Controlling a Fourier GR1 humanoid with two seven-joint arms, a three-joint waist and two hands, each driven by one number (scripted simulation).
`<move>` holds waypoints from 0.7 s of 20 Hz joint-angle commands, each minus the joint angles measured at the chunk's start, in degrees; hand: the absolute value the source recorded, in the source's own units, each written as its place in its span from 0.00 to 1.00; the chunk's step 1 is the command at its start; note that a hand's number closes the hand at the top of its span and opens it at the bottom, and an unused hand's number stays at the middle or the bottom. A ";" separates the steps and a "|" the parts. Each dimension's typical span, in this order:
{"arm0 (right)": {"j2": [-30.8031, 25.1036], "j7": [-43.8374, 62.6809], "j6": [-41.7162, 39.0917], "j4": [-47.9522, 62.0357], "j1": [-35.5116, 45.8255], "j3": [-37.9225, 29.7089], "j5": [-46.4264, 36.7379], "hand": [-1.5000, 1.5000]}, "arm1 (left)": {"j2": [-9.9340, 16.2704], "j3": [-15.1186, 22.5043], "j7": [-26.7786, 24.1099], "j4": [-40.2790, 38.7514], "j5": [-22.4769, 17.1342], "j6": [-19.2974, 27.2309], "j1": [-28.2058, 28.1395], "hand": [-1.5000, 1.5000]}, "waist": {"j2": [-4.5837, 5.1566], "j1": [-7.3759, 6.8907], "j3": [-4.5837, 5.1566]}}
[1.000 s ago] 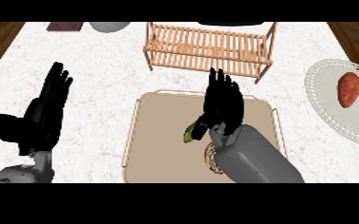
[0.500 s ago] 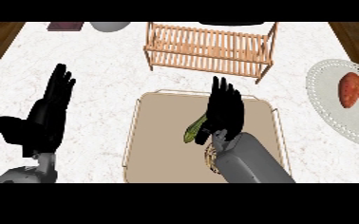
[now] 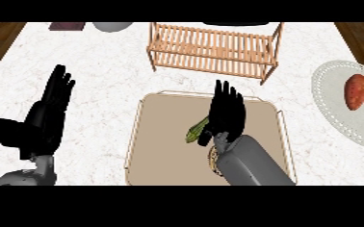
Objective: Pick the squash from the tray and place it in the tiered shelf
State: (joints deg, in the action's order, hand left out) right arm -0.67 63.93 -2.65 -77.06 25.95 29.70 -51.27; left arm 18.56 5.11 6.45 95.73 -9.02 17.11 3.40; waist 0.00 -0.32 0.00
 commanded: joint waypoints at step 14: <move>0.60 2.38 5.76 11.64 2.96 5.34 -2.01 1.00 | -1.03 -3.59 0.90 -2.36 1.00 -3.61 2.42 0.50 | 0.11 -0.26 0.01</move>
State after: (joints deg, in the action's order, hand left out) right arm -1.61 61.34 0.55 -70.33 27.82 30.70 -52.15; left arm 16.81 3.25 7.08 95.65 -7.34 15.12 3.85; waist -1.20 -0.11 0.59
